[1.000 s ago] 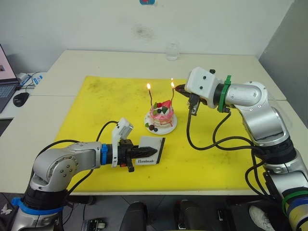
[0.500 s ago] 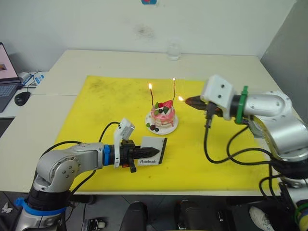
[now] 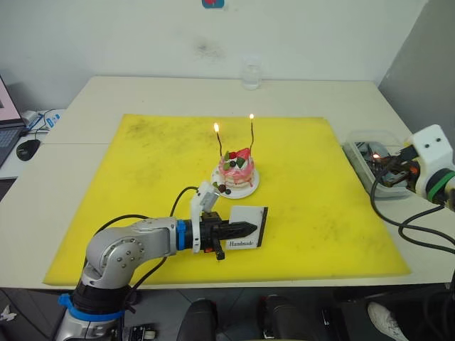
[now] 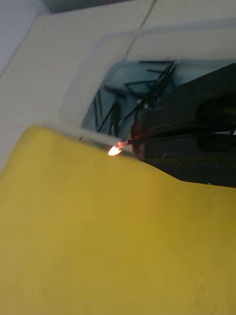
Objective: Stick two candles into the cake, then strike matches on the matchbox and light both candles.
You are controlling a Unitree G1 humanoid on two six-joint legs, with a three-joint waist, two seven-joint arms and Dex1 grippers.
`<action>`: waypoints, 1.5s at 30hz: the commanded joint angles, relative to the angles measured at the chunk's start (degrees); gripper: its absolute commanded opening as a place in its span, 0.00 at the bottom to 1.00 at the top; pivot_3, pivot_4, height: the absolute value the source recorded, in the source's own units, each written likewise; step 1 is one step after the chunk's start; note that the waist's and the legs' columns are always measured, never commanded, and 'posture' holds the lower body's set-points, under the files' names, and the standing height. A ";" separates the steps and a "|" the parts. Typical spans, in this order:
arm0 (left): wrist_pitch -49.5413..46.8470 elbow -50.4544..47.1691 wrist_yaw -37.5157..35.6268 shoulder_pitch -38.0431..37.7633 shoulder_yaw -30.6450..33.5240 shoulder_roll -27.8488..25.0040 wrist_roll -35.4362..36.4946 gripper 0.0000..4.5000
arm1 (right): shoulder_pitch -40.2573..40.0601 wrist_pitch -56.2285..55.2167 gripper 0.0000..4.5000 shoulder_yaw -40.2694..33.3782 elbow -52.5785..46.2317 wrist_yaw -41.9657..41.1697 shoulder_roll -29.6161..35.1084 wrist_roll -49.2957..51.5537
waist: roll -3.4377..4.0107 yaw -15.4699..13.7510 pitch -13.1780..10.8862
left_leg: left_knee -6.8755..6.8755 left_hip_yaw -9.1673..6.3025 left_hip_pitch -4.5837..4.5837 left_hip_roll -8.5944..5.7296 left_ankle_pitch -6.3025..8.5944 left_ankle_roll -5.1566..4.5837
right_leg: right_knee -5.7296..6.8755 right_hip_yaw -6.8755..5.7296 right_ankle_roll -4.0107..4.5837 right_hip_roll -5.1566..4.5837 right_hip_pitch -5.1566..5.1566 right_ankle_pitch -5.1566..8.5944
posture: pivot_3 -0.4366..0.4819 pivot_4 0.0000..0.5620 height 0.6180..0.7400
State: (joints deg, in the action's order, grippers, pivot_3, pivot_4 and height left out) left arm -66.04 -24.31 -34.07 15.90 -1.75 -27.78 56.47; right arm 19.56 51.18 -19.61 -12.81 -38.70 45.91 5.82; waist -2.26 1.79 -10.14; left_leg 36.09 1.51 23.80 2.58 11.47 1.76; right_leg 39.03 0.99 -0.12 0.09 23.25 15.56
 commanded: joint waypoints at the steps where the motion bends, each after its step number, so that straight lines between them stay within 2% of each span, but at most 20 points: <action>1: 1.17 -1.44 1.72 0.37 -0.45 1.85 -0.12 0.00 | 2.76 -1.92 0.01 -2.24 4.77 3.20 -0.59 1.05 | 0.02 0.01 0.01 | 0.00 0.02 0.00 0.00 0.00 0.00 | 0.01 -0.01 0.00 0.01 0.00 0.00 | 0.48 0.27 1.00; 6: 1.91 -1.44 4.07 0.27 -0.97 4.41 -0.86 0.00 | 4.81 -8.61 0.01 -0.21 13.15 6.78 -1.08 -0.59 | 0.05 -0.11 0.00 | -0.01 0.11 0.05 0.00 0.00 0.00 | -0.04 0.01 0.00 0.28 0.00 0.01 | 0.48 0.27 1.00; 9: 1.99 -1.33 4.98 0.18 -1.09 4.91 -1.32 0.00 | 5.55 -12.21 0.15 1.00 15.88 8.95 -1.45 -1.33 | 0.05 -0.12 0.00 | -0.01 0.13 0.09 0.00 0.00 0.00 | -0.08 0.04 -0.01 0.27 0.00 0.02 | 0.48 0.27 1.00; 18: 2.08 0.35 6.11 1.02 -0.88 4.71 -2.99 0.00 | 4.86 -18.72 0.88 1.69 15.91 15.00 -3.47 -1.90 | 0.06 -0.12 0.00 | -0.01 0.12 0.05 0.02 0.00 0.00 | -0.01 0.03 -0.01 0.29 0.00 0.01 | 0.48 0.27 1.00; 20: 1.39 0.92 6.71 1.39 -0.26 5.09 -2.45 0.00 | 4.19 -19.61 0.99 0.66 14.18 15.64 -3.05 -1.67 | 0.06 -0.12 0.01 | -0.01 0.12 0.06 0.02 0.00 0.00 | -0.04 0.05 -0.01 0.29 0.00 0.01 | 0.48 0.27 1.00; 23: -0.06 1.33 7.78 1.68 0.67 5.73 -0.81 0.00 | 3.01 -21.06 0.99 -1.52 10.52 14.91 -2.71 0.33 | 0.07 -0.14 0.00 | -0.01 0.11 0.07 0.02 0.00 0.00 | -0.05 0.05 -0.02 0.28 0.00 0.01 | 0.48 0.27 1.00; 27: -5.60 0.13 10.57 1.96 2.46 6.53 4.12 0.00 | -0.67 -25.43 0.99 -4.19 4.89 9.29 -1.65 4.56 | 0.07 -0.17 0.00 | -0.02 0.09 0.08 0.05 0.00 0.00 | -0.05 0.01 -0.03 0.29 0.00 0.02 | 0.48 0.27 1.00; 32: -12.11 0.34 16.73 1.74 5.21 7.23 9.20 0.00 | -6.61 -24.99 0.99 -3.78 -5.23 -3.49 1.68 13.57 | 0.08 -0.10 0.00 | 0.00 0.02 0.04 0.06 0.00 0.00 | -0.03 0.01 -0.04 0.29 -0.02 0.01 | 0.48 0.27 1.00; 35: -14.43 1.25 20.49 1.43 4.67 7.40 7.58 0.00 | -11.30 -15.82 0.99 -1.08 -16.29 -10.50 5.13 23.67 | 0.09 -0.10 0.01 | -0.01 -0.08 0.02 0.07 0.00 0.00 | -0.02 0.00 -0.04 0.29 -0.03 0.01 | 0.48 0.27 1.00; 39: -15.76 2.84 23.22 1.66 3.90 7.70 5.08 0.00 | -12.64 -5.58 0.99 3.06 -27.25 -11.27 6.87 35.16 | 0.08 -0.10 0.01 | 0.00 -0.15 -0.01 0.08 0.00 0.00 | -0.01 -0.02 -0.04 0.29 -0.06 0.01 | 0.48 0.27 1.00; 45: -15.61 3.52 22.69 1.98 1.86 7.11 1.85 0.00 | -10.68 -1.10 0.99 8.10 -31.96 -9.64 7.99 39.34 | 0.07 -0.20 0.02 | 0.02 -0.15 0.01 0.01 0.00 0.00 | -0.05 -0.02 -0.05 0.25 -0.08 0.00 | 0.48 0.27 1.00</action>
State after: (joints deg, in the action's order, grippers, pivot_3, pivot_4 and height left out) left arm -80.96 -20.66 -11.48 18.13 1.23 -20.10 59.71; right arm 8.01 49.76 -11.02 -43.63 -48.93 53.15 44.13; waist -2.19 1.59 -10.12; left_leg 36.11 1.37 23.81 2.58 11.47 1.76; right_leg 38.96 0.97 -0.16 0.34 23.18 15.57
